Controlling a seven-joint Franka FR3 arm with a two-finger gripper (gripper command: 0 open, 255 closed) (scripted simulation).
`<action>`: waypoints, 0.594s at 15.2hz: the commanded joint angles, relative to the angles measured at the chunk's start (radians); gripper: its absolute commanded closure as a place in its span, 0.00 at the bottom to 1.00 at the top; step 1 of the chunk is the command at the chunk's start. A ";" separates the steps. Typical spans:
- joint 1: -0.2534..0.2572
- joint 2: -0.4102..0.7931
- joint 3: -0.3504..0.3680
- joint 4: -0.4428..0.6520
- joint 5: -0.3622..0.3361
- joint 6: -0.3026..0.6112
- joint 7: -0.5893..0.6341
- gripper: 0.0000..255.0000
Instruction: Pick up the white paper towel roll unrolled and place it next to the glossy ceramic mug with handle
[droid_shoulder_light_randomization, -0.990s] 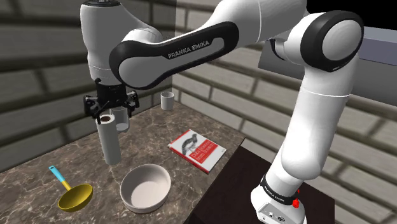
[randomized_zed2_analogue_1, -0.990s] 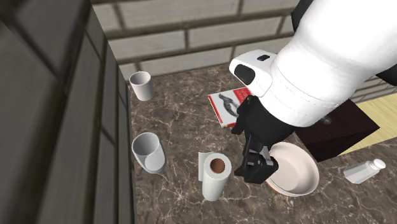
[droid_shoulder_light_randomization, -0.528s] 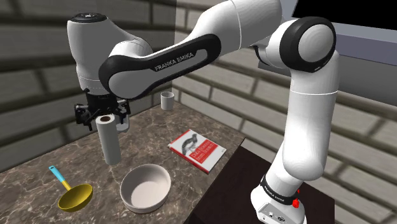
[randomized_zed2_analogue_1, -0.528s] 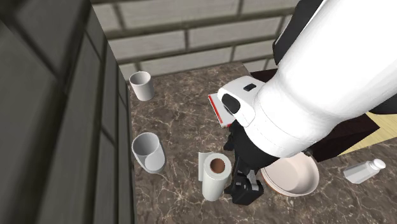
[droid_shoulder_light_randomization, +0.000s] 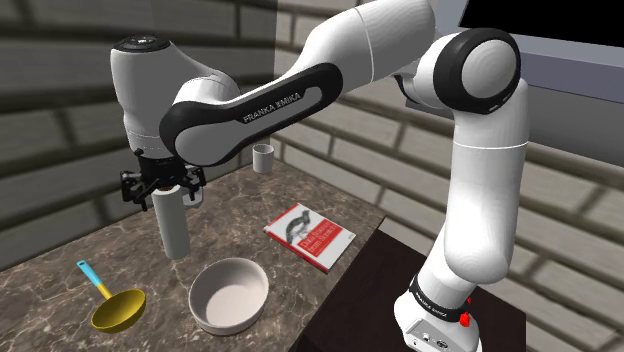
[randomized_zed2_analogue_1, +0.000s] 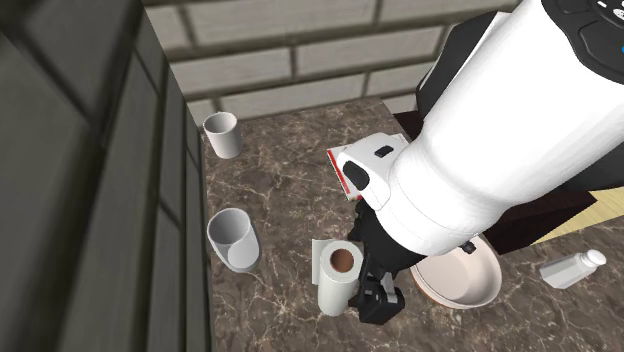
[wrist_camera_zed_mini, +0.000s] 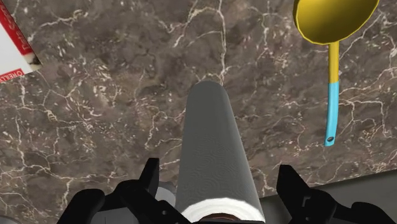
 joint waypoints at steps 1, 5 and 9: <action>0.000 0.000 0.000 0.000 0.000 0.000 0.000 0.00; 0.000 0.000 0.000 0.000 0.000 0.000 0.000 1.00; 0.000 0.000 0.000 0.000 0.000 0.000 0.000 1.00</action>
